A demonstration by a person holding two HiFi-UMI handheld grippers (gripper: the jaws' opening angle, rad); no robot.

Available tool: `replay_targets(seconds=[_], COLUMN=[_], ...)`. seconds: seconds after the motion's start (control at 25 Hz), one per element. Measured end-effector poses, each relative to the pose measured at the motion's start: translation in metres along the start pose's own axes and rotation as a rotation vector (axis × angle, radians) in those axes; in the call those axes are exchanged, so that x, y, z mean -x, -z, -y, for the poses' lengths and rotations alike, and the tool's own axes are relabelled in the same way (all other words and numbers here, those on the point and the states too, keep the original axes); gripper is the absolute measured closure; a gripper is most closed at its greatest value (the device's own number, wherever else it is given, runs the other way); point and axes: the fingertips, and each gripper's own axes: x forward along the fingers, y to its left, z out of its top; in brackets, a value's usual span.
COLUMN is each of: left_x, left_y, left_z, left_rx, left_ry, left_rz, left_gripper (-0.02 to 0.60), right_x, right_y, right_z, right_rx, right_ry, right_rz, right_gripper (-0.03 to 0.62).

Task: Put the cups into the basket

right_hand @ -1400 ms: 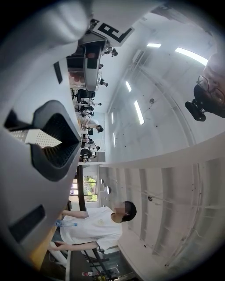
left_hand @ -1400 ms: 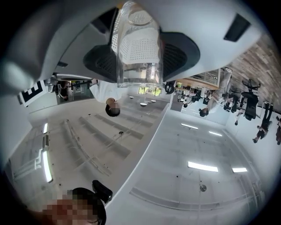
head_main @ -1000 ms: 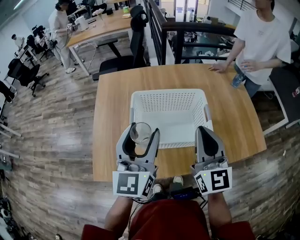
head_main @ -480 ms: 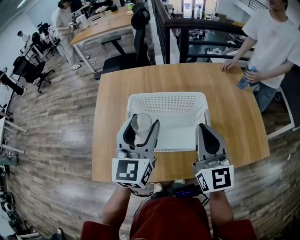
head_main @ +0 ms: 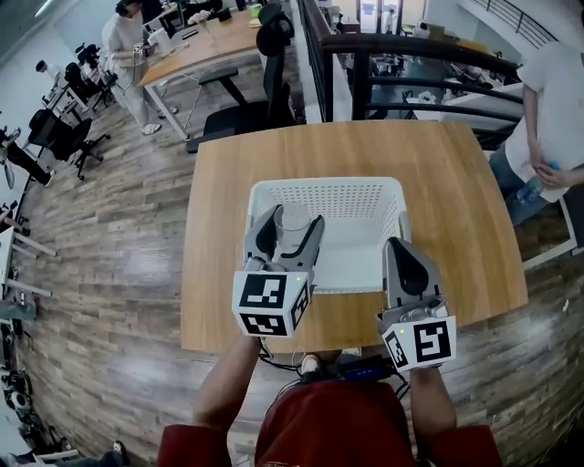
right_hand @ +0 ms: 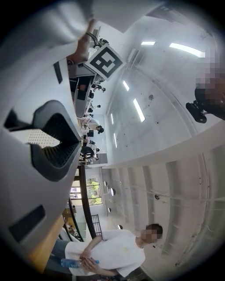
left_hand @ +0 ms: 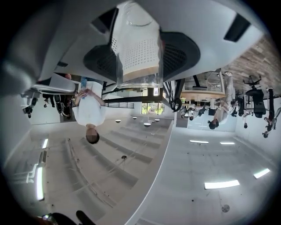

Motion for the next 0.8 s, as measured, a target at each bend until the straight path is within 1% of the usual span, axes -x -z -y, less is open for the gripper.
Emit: replay_targets(seconds=[0.28, 0.68, 0.8], left_x=[-0.025, -0.051, -0.055], left_y=[0.022, 0.038, 0.047], left_z=[0.001, -0.005, -0.007], left_rx=[0.064, 0.059, 0.068], left_ry=[0.003, 0.002, 0.003], left_rz=[-0.122, -0.221, -0.247], left_gripper=[0.298, 0.298, 0.298], right_x=[-0.002, -0.002, 0.000], right_y=[-0.002, -0.006, -0.006], right_z=[-0.005, -0.010, -0.010], right_rx=[0.008, 0.017, 0.018], right_ry=[-0.019, -0.029, -0.028], right_rz=[-0.003, 0.003, 0.005], right_gripper=[0.583, 0.583, 0.583])
